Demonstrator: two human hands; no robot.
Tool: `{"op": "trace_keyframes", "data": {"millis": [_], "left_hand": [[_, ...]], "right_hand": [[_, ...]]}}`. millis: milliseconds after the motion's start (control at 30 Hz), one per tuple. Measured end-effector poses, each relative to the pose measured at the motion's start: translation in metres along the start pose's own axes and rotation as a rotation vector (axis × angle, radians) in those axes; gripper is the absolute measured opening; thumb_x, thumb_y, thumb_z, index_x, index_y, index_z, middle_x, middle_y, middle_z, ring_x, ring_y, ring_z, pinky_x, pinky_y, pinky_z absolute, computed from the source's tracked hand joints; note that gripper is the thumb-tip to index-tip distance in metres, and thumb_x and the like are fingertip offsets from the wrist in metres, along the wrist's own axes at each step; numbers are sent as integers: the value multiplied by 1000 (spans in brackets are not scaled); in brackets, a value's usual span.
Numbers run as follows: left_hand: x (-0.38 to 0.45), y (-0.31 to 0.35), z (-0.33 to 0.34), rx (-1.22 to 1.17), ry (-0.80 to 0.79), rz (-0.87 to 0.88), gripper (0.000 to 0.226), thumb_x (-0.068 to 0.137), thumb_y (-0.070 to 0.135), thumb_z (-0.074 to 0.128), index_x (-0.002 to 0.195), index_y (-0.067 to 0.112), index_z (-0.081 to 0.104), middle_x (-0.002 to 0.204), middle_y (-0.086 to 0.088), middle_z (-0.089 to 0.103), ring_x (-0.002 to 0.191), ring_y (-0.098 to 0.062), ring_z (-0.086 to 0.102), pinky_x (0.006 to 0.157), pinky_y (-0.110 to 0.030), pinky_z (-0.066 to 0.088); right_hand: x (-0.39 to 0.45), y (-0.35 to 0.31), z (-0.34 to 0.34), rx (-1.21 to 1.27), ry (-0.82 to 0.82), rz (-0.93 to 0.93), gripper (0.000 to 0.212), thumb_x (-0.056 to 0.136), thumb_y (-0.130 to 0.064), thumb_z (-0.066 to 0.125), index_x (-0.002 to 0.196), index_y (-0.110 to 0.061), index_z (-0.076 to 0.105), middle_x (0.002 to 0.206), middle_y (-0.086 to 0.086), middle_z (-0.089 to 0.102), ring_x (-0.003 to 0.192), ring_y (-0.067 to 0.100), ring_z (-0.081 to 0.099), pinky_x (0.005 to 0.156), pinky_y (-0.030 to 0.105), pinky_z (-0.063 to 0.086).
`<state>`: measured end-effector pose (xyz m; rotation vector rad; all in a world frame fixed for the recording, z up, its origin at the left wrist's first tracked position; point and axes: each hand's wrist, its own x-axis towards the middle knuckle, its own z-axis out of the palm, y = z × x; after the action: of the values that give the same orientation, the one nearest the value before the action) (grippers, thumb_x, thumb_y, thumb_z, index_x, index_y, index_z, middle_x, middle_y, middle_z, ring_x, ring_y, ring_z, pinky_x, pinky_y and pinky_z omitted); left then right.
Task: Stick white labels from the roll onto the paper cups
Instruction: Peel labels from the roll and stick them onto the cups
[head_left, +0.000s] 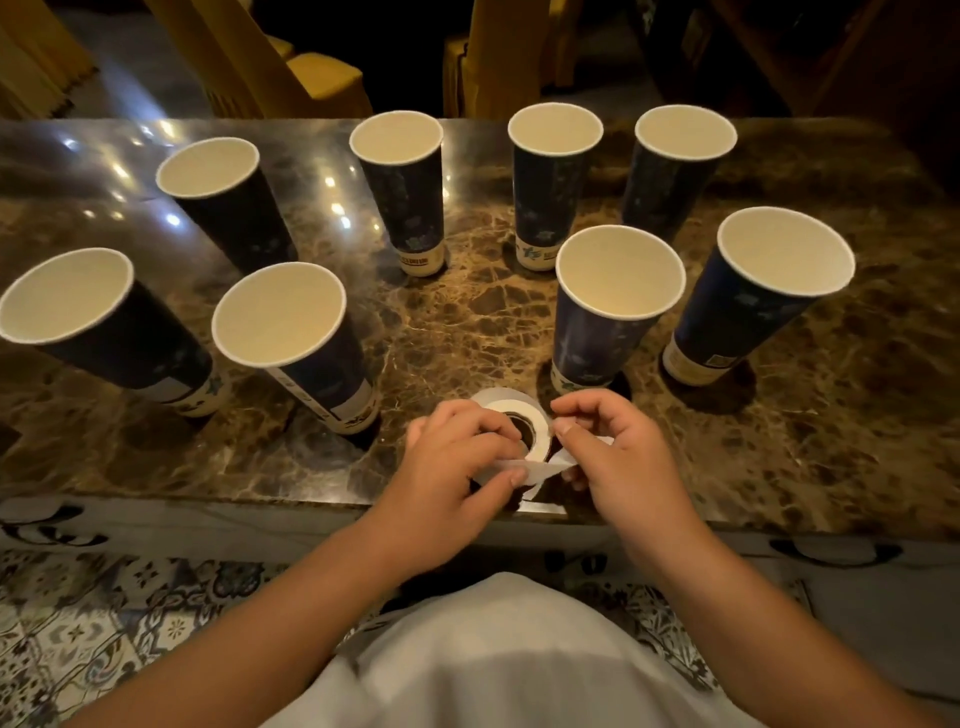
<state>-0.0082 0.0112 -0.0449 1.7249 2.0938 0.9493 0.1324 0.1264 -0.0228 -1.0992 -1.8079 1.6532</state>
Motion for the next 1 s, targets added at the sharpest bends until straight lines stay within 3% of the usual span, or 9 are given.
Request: {"op": "trace_keyframes", "data": {"millis": [100,200,267,333,400,467,667,833,1000], "left_hand": [[3,0,-6,-126,-27,-36,13,88,39,56,92,33,67,104,21,62,115,-10,49,93,-49,40],[6,2,-12,-211,-40,-50,9,89,35,57,83,34,63,95,18,63,110,-15,53,91,-52,43],[8,4,-15,-247,-41,-80,13,88,36,55,80,31,63,89,15,62,106,-13,55,90,-50,45],[8,7,-19,-314,-51,-117,15,85,40,54,81,31,65,92,13,63,103,-13,57,89,-44,48],[8,8,-23,-378,-71,-157,16,83,43,54,83,33,66,96,7,64,101,-14,59,89,-41,50],[8,7,-26,-409,-101,-185,19,81,44,55,85,31,68,99,3,64,99,-15,60,90,-41,49],[4,6,-32,-387,-177,-233,17,84,19,68,97,31,68,106,7,64,102,-10,61,91,-40,52],[0,-1,-32,-13,-142,-84,6,85,32,64,91,32,63,103,17,62,112,-2,51,98,-49,38],[-2,5,-35,-153,-177,-91,3,86,36,62,89,37,64,95,18,63,102,-6,57,89,-46,48]], "right_hand": [[-7,0,-5,-188,23,-230,13,95,-25,55,100,-26,68,91,-12,68,84,4,64,67,16,52],[-11,5,-12,-471,-26,-486,31,90,-42,51,110,-25,67,107,-13,64,103,6,57,84,18,46],[-14,6,-14,-410,-60,-432,28,89,-41,55,113,-29,64,108,-14,63,103,6,58,83,19,49],[-16,2,-13,-185,-98,-259,24,89,-25,64,112,-34,61,106,-13,65,98,9,64,75,25,57],[-17,-2,-10,71,-130,-121,35,88,-6,64,111,-33,59,102,-5,68,93,13,69,67,25,58],[-15,-6,-9,223,-111,-64,39,88,0,62,113,-29,56,98,4,71,89,16,72,63,23,56],[-19,-8,-4,272,44,-58,39,88,1,62,116,-25,50,94,4,72,86,13,72,61,20,57],[-28,-12,-8,337,150,-152,43,87,7,59,115,-24,48,94,5,70,88,14,71,68,23,59],[-27,-2,-9,225,222,-131,43,88,1,62,121,-22,46,96,-2,67,88,6,69,68,19,58]]}}
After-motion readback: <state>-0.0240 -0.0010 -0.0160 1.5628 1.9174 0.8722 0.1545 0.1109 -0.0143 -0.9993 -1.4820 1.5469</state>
